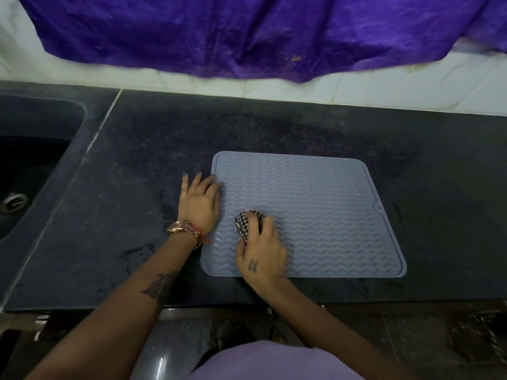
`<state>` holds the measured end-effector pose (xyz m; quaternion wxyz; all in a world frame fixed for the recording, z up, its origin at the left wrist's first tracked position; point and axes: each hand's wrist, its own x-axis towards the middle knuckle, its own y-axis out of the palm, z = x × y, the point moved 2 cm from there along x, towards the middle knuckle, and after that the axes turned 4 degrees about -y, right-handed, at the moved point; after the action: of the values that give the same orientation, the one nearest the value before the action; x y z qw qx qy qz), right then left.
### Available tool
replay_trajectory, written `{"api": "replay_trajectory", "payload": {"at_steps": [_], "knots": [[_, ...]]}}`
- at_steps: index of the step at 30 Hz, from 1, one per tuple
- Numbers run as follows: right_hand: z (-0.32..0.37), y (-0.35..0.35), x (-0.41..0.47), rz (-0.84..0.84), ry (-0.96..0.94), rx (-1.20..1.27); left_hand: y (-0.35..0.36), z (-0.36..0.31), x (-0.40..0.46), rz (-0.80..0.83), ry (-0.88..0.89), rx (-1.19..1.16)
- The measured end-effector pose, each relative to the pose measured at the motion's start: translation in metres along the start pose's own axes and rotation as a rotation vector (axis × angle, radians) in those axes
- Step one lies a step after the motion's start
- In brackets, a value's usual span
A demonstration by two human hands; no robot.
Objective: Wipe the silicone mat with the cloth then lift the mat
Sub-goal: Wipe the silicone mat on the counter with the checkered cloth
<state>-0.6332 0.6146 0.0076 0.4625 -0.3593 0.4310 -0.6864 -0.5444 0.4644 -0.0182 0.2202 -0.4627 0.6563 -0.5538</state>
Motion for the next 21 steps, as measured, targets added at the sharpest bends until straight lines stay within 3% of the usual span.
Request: {"api": "replay_trajectory", "payload": {"at_steps": [4, 9, 14, 21], "knots": [[0.007, -0.003, 0.013, -0.007, 0.056, 0.09, -0.001, 0.0, 0.0, -0.009, 0.012, 0.027], [0.033, 0.008, 0.005, 0.046, -0.067, 0.06, -0.002, 0.001, 0.001, -0.009, 0.01, -0.018], [0.038, 0.005, 0.017, 0.036, 0.025, 0.243, -0.006, 0.013, 0.008, 0.009, -0.037, -0.095], [0.043, 0.012, 0.017, 0.068, -0.064, 0.189, -0.012, 0.016, 0.017, 0.095, -0.1, -0.097]]}}
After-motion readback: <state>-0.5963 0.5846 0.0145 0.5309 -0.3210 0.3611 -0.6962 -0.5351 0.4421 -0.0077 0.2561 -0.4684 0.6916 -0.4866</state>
